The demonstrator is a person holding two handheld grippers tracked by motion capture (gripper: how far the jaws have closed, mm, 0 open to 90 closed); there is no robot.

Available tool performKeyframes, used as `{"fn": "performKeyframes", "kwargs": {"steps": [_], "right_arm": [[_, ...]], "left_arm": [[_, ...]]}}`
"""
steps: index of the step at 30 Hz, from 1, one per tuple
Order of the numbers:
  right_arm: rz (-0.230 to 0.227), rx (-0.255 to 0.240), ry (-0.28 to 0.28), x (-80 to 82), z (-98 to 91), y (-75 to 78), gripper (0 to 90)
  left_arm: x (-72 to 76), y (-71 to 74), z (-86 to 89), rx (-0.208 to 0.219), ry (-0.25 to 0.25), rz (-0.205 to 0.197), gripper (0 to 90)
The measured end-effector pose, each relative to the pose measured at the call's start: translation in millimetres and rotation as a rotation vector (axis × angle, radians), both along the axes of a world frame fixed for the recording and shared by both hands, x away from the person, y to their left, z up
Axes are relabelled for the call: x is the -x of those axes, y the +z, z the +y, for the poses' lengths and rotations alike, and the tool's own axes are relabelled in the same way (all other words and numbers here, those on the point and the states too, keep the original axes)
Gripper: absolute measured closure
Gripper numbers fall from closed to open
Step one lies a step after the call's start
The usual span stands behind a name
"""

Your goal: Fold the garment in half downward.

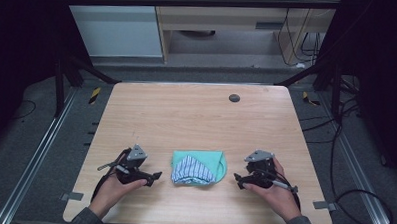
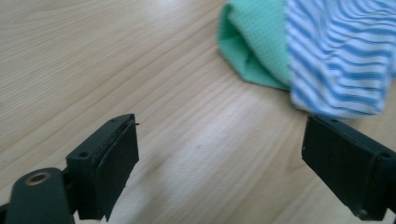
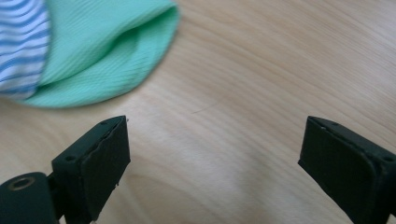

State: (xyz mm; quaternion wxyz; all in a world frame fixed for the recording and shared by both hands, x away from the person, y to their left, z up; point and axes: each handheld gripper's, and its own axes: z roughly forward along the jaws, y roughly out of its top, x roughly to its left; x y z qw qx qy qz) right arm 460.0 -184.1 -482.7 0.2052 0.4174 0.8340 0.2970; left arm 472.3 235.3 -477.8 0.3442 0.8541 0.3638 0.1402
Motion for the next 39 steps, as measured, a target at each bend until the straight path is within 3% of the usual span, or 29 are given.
{"fn": "performKeyframes", "kwargs": {"steps": [2, 7, 13, 21, 25, 29, 39], "right_arm": [[0.013, -0.012, -0.035, -6.0, -5.5, -1.0, 7.3], [0.011, -0.009, -0.06, -17.5, -12.5, -1.5, 7.2], [0.036, -0.025, -0.101, -43.5, -13.3, -1.7, 7.2], [0.036, -0.041, -0.18, -70.8, -9.5, -4.5, 6.2], [0.005, -0.073, -0.234, -85.1, -12.2, -8.9, 6.8], [-0.007, -0.093, -0.294, -94.4, -17.7, -15.7, 7.1], [-0.005, -0.097, -0.348, -101.8, -20.7, -24.4, 5.4]], "left_arm": [[-4.2, -0.6, 5.1, -0.009, 0.01, 0.003, 9.6], [-13.0, -1.8, 13.7, -0.029, 0.041, -0.004, 9.6], [-37.9, -2.7, 25.0, -0.045, 0.089, -0.006, 8.7], [-64.8, -6.0, 30.6, -0.023, 0.15, -0.022, 8.2], [-78.7, -14.4, 33.9, -0.012, 0.187, -0.023, 7.7], [-86.2, -18.8, 37.3, 0.006, 0.214, -0.023, 7.1], [-92.1, -27.3, 36.1, -0.009, 0.229, -0.039, 4.5]]}}
